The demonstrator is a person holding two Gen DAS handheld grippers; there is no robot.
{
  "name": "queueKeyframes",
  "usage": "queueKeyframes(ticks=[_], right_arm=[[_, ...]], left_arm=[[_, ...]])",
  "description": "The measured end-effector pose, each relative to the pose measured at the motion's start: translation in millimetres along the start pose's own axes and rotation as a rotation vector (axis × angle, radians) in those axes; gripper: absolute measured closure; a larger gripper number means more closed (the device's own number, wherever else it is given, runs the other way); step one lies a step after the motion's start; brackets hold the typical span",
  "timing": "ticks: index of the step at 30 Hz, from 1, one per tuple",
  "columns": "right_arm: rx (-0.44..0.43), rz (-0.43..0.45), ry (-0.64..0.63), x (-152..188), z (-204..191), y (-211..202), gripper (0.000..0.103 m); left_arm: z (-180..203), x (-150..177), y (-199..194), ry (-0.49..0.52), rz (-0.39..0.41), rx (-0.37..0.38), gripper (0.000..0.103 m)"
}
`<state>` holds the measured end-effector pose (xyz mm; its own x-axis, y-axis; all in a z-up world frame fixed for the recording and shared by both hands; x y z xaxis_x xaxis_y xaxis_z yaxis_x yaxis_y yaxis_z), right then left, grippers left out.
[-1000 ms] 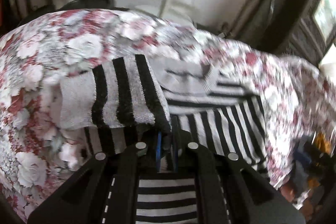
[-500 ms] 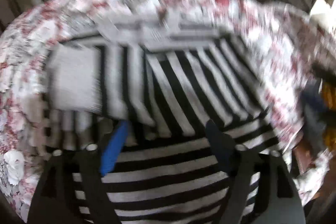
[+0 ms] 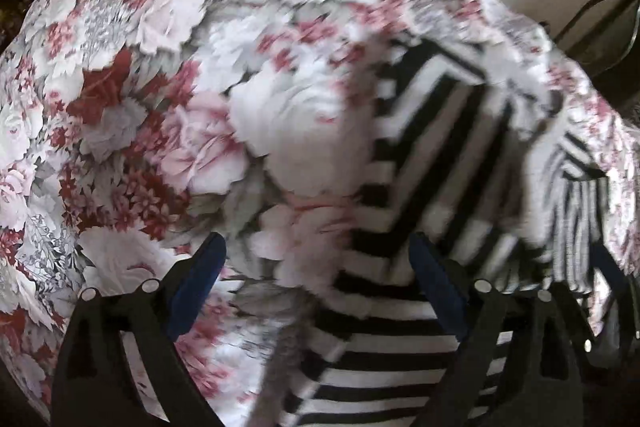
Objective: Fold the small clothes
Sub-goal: 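Fold the held sleeve across the sweater front with the left gripper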
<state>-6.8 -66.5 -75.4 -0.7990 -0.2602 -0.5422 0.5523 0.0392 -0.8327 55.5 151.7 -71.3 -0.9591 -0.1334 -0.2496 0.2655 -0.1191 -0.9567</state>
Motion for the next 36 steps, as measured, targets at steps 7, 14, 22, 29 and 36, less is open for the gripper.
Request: queueKeyframes(ticks=[7, 14, 22, 29, 36], right_arm=[[0.019, -0.019, 0.005, -4.4, -3.3, 32.9, 0.081], [-0.059, -0.144, 0.659, 42.1, 148.7, 32.6, 0.077], [-0.031, 0.009, 0.778, 57.3, 195.6, -13.1, 0.073], [-0.150, 0.085, 0.561, 18.9, 158.6, 9.7, 0.073], [-0.156, -0.161, 0.654, 35.9, 174.7, 71.6, 0.103]], left_arm=[[-14.4, -1.4, 0.5, 0.070, 0.010, -0.068, 0.013], [7.1, -7.6, -7.7, 0.090, 0.048, -0.044, 0.013], [67.1, -9.2, -13.3, 0.196, 0.169, -0.091, 0.013], [112.2, -14.8, 6.6, 0.268, 0.201, -0.129, 0.013], [111.8, -20.7, 51.3, 0.282, 0.060, -0.192, 0.004]])
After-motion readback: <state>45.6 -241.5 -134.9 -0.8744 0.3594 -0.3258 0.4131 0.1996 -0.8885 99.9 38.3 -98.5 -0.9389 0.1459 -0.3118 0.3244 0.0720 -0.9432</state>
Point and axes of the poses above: each gripper's, at about its wrist camera, not at the fingertips, and y roughly the way its jaws point, z to its right, x to its underside, the point moved 1 cm from there along y, roughly the way its jaws point, and after that the axes turned 5 degrees about x, right-handed, at the moved point
